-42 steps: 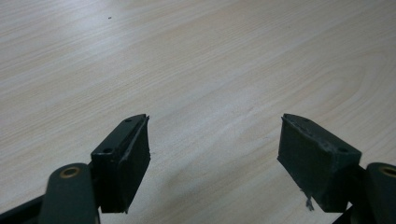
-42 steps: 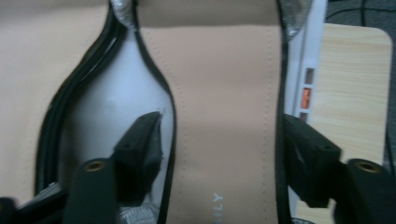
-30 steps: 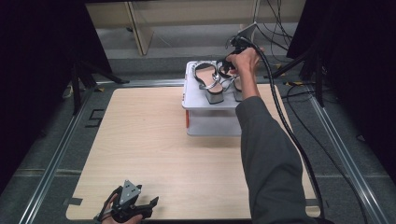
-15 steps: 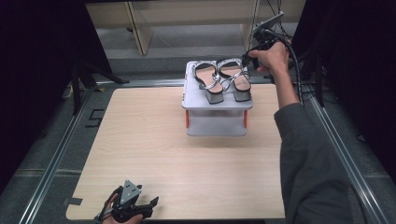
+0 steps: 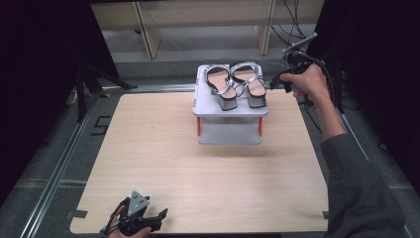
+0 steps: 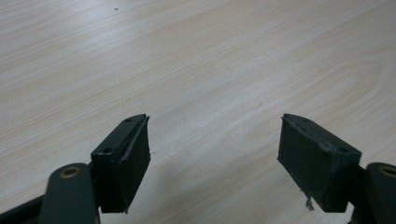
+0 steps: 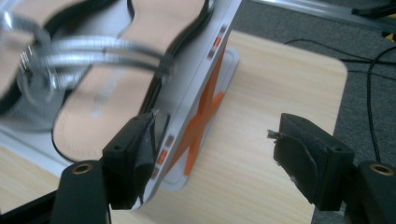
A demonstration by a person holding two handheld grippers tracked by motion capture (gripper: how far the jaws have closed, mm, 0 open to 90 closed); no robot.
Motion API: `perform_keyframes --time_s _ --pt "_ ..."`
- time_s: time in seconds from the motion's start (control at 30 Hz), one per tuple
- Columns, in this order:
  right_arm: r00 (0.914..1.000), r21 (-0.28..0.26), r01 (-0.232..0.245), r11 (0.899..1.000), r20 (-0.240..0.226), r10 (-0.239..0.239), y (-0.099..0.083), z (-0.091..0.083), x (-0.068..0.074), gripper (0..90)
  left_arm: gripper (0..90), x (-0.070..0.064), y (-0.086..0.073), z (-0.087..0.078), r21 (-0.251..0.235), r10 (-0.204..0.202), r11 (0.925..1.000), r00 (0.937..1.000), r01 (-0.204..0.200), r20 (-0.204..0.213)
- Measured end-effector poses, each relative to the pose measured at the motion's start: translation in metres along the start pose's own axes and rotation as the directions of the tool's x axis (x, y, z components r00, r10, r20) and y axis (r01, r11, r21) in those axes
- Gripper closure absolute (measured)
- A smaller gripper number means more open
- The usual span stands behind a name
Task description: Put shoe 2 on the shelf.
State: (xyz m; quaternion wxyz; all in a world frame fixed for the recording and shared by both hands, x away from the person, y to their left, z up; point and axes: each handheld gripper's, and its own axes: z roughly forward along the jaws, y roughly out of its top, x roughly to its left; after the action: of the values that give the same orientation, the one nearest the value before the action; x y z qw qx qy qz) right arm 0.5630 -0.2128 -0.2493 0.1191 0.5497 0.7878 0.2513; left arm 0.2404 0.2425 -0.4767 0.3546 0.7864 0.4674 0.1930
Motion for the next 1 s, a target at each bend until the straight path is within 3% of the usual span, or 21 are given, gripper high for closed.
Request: perform_keyframes --time_s 0.03,0.2,0.23,0.3,0.37,0.4,0.57,0.63,0.8,0.83,0.9,1.0 --pt "0.9998 0.004 0.016 1.0 -0.012 -0.016 -0.002 0.003 0.0 29.3 24.6 0.001 0.0 -0.001 0.015 0.022 0.9997 0.9998 -0.022 0.001" --pt "0.9987 0.037 0.049 0.998 -0.018 -0.048 -0.014 0.019 0.006 30.2 24.6 0.001 0.0 -0.001 0.02 0.022 0.9996 0.9998 -0.022 -0.001" --pt "0.9998 0.05 0.017 0.999 -0.007 -0.016 -0.015 0.019 0.008 30.3 24.6 0.001 0.0 -0.001 0.021 0.024 0.9995 0.9997 -0.024 0.001" --pt "0.9995 0.034 0.028 0.999 -0.013 -0.027 -0.015 0.019 0.007 31.3 24.6 0.0 0.0 0.0 0.001 0.002 1.0 1.0 -0.002 0.004" --pt "0.9982 0.029 0.053 0.998 -0.027 -0.053 -0.016 0.018 0.006 32.6 24.6 0.001 0.0 -0.001 0.021 0.018 0.9996 0.9998 -0.018 0.002" --pt "0.9985 0.029 0.044 0.999 -0.034 -0.043 -0.015 0.019 0.008 32.7 24.6 0.001 0.0 -0.001 0.026 0.019 0.9995 0.9998 -0.019 0.0" --pt "0.9942 0.017 0.095 0.995 -0.052 -0.094 -0.017 0.021 0.021 33.5 24.5 0.001 0.0 -0.001 0.026 0.018 0.9995 0.9998 -0.018 -0.001" --pt "0.9947 0.019 0.087 0.996 -0.056 -0.086 -0.016 0.021 0.023 31.9 24.5 0.001 0.0 0.001 0.027 0.023 0.9994 0.9995 -0.022 -0.021" --pt "0.9936 0.006 0.095 0.995 -0.062 -0.095 -0.018 0.023 0.02 31.2 24.5 0.0 0.0 0.002 0.006 -0.001 1.0 1.0 0.001 0.001" --pt "0.9941 0.005 0.09 0.996 -0.061 -0.09 -0.019 0.022 0.021 31.2 24.5 0.001 0.0 0.002 0.032 0.015 0.9994 0.9997 -0.015 -0.021" --pt "0.994 0.001 0.088 0.996 -0.066 -0.088 -0.018 0.023 0.024 31.2 24.5 0.002 0.001 0.002 0.033 0.027 0.9991 0.9995 -0.027 -0.017" --pt "0.9927 0.0 0.098 0.995 -0.07 -0.098 -0.018 0.024 0.025 28.4 24.5 0.001 0.001 0.003 0.022 0.004 0.9998 0.9998 -0.003 -0.018"
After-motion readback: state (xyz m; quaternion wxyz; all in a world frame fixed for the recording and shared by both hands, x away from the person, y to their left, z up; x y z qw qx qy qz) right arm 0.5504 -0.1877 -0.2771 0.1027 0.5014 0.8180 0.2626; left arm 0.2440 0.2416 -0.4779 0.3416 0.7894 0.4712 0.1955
